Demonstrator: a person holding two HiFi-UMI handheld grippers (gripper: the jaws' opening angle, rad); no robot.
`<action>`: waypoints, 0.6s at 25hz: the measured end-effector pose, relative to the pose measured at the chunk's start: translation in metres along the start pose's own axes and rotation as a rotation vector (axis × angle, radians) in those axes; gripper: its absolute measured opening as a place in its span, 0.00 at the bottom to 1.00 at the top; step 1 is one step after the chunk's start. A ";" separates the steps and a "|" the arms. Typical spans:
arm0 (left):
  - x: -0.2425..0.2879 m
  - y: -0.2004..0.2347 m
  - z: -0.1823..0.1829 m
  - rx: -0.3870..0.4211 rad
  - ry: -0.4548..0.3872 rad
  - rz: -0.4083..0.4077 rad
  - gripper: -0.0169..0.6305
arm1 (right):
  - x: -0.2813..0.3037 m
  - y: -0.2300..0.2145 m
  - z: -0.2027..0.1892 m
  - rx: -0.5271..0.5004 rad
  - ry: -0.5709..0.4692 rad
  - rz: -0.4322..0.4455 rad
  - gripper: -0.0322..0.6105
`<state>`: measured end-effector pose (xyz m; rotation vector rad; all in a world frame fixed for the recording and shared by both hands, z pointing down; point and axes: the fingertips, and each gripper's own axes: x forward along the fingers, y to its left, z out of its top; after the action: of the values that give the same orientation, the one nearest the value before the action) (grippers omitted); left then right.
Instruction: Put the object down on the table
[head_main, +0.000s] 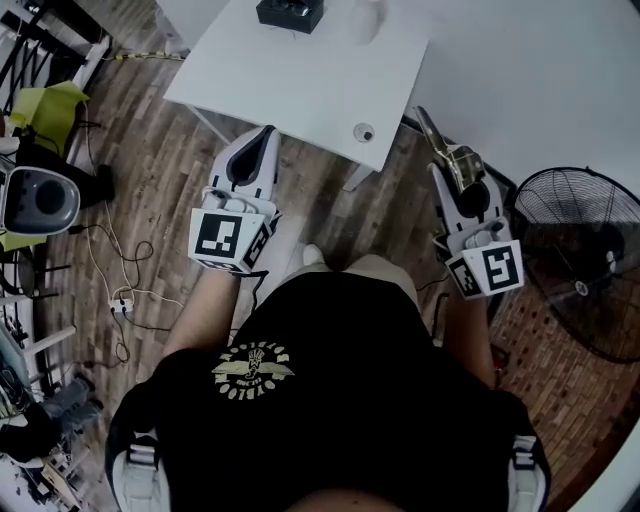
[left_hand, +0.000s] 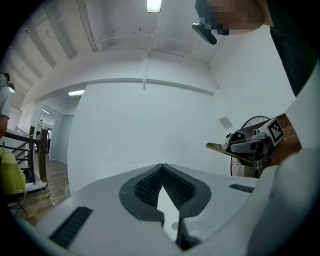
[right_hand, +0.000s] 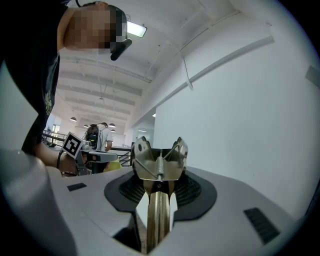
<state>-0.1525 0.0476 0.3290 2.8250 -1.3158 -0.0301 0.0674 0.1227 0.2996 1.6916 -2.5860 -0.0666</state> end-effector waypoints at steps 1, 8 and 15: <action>0.001 -0.001 0.001 -0.001 -0.003 -0.004 0.04 | -0.001 -0.001 -0.001 0.003 0.003 -0.002 0.27; 0.009 0.006 -0.004 -0.005 0.001 -0.007 0.04 | 0.013 -0.006 -0.004 0.007 0.008 0.000 0.27; 0.029 0.022 -0.007 -0.006 0.013 0.038 0.04 | 0.043 -0.022 -0.008 0.014 0.008 0.042 0.27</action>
<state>-0.1510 0.0115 0.3370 2.7894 -1.3639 -0.0143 0.0712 0.0742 0.3069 1.6372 -2.6210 -0.0400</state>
